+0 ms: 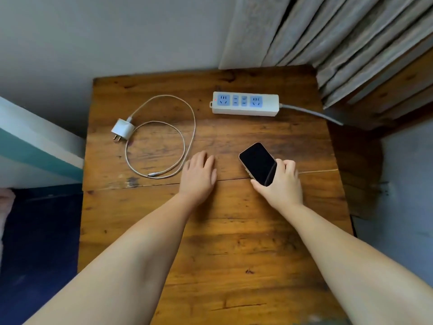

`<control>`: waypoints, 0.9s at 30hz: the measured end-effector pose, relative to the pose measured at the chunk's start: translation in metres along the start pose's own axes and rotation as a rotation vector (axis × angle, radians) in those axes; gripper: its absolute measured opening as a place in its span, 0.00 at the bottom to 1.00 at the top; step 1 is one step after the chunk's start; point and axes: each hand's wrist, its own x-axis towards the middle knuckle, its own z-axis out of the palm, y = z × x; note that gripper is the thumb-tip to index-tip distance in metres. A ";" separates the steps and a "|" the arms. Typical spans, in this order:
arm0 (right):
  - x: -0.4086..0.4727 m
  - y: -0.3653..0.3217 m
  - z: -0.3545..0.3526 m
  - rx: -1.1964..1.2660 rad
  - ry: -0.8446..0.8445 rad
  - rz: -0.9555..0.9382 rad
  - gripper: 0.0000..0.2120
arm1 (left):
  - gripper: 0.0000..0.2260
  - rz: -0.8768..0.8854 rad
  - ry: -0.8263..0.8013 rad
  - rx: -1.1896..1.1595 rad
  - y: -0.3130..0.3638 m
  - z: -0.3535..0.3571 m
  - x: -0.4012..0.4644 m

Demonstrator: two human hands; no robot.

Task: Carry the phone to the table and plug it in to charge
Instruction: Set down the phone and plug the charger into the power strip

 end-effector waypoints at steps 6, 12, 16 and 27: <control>0.001 0.015 0.016 -0.053 0.066 -0.053 0.39 | 0.25 0.010 0.013 0.056 -0.009 0.033 -0.012; 0.000 0.024 0.022 -0.138 0.055 -0.109 0.39 | 0.25 0.007 0.029 0.066 -0.011 0.038 -0.012; 0.003 0.023 0.019 -0.166 0.001 -0.103 0.40 | 0.25 -0.001 0.017 0.073 -0.010 0.037 -0.011; 0.061 -0.097 0.007 0.199 0.036 -0.249 0.21 | 0.19 -0.131 0.196 -0.193 -0.050 -0.022 -0.027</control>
